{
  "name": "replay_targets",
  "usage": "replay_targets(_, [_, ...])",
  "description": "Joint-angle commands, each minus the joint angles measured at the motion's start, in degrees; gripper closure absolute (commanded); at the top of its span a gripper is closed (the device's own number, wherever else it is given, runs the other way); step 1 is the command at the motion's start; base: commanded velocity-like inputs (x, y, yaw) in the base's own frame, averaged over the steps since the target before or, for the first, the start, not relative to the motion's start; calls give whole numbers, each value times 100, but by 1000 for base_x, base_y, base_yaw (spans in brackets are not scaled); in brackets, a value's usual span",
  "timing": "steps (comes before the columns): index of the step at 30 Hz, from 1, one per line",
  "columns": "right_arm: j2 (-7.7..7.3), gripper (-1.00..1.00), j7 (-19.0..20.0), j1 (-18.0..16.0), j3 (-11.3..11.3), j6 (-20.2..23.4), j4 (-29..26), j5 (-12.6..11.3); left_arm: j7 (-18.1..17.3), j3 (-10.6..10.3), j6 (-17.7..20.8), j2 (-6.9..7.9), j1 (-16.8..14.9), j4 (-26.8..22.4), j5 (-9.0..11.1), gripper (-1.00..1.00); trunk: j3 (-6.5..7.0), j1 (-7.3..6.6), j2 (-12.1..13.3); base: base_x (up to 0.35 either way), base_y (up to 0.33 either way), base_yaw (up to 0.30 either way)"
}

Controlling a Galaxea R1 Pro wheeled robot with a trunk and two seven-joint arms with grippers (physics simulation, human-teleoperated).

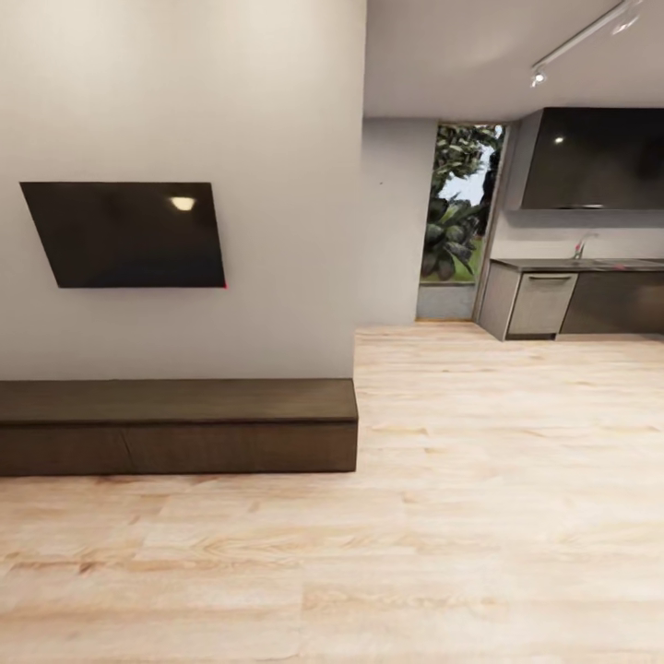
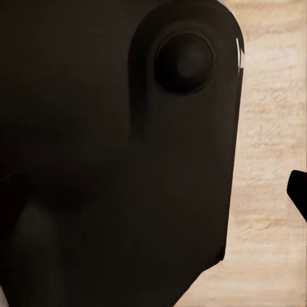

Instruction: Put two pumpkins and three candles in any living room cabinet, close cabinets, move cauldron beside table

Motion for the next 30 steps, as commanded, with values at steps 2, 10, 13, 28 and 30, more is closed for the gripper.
replay_targets(2, [2, -100, 3, -2, -1, -32, 10, -5, -1, -6, -21, 1, -3, 5, -7, -100, -4, 3, -2, 303, 56, 0])
replay_targets(10, [9, -100, 3, 0, 5, -33, 2, -13, -1, -8, -24, 1, -3, 5, -7, -100, -4, 3, -2, 267, 52, 0])
replay_targets(13, [9, -100, 3, -1, 4, -33, -8, -16, -1, -8, -29, 1, -3, 5, -7, -100, -4, 3, -2, 236, 30, 0])
replay_targets(28, [25, -100, 3, 0, 16, -33, -56, -21, -1, -4, -33, 1, -3, 5, -7, -100, -4, 3, -2, 243, 57, 0])
replay_targets(30, [29, -100, 3, -1, 21, -33, -58, -20, -1, -5, -34, 1, -3, 5, -7, -100, -4, 3, -2, 209, 114, 0])
